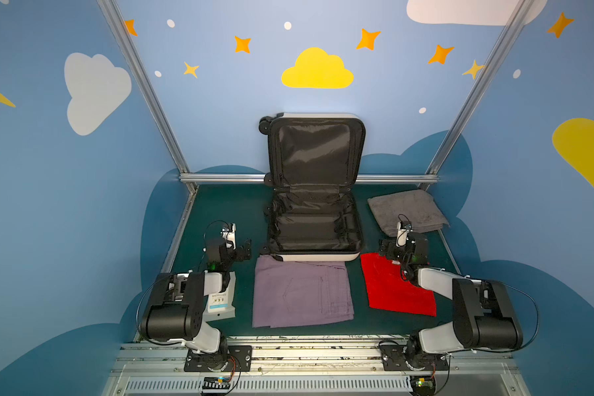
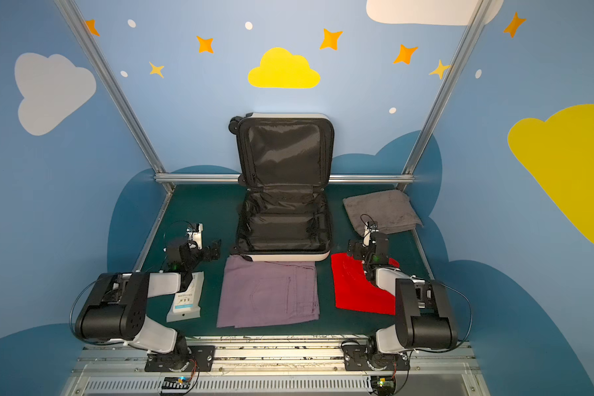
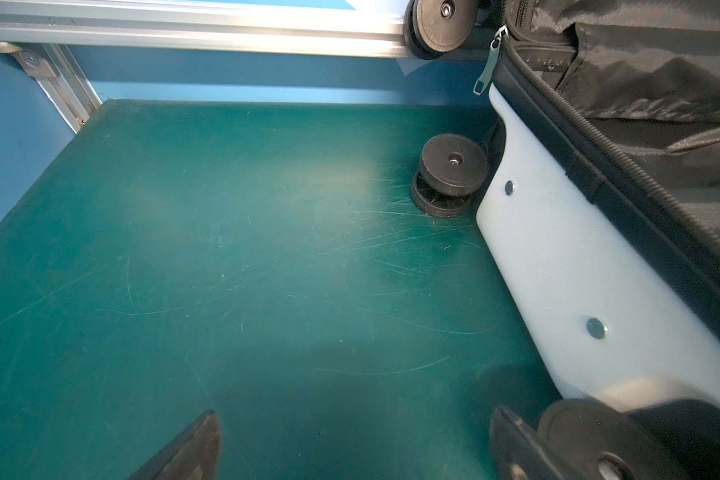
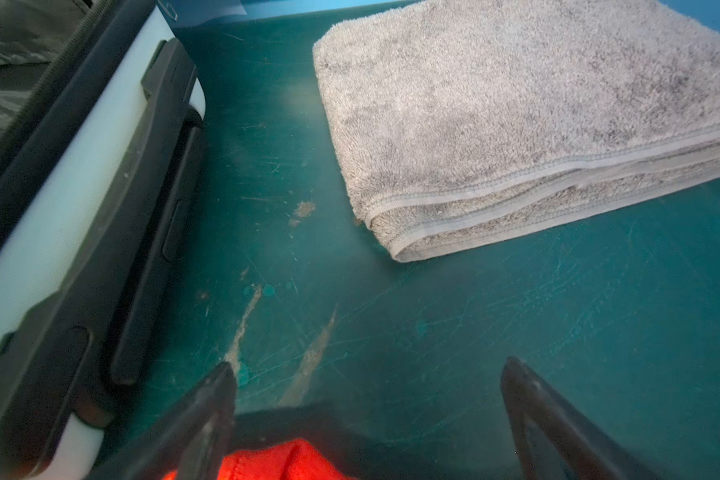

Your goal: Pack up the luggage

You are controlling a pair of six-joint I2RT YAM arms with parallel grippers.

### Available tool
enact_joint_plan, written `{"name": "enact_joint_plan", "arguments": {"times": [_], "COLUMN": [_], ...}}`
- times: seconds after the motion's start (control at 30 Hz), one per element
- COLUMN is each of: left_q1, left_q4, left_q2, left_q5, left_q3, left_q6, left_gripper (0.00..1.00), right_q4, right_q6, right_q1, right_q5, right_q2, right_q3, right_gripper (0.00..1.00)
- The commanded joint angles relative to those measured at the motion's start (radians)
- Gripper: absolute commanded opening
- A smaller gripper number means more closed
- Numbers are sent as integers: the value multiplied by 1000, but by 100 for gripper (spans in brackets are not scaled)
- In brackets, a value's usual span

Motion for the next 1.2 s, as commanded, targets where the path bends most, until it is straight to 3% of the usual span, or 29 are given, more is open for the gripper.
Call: {"name": "enact_joint_plan", "arguments": {"times": [0.0, 0.8, 0.9, 1.17], "left_q1": [-2, -6, -9, -10], "left_q4": [-3, 5, 6, -223], "left_q2": [-9, -10, -30, -180], "left_q5": [-4, -15, -36, -174], "left_q3": [7, 2, 0, 65], "left_q6": [7, 5, -14, -61], "left_gripper": [100, 100, 100, 100], "right_q4": [-4, -7, -72, -311], "right_q6": [-10, -1, 6, 113], "right_q1": [9, -12, -10, -8], "right_q5": [6, -29, -15, 148], "right_q2": [-4, -4, -27, -157], "right_q3": [16, 18, 52, 134], "right_gripper": [98, 98, 98, 98]}}
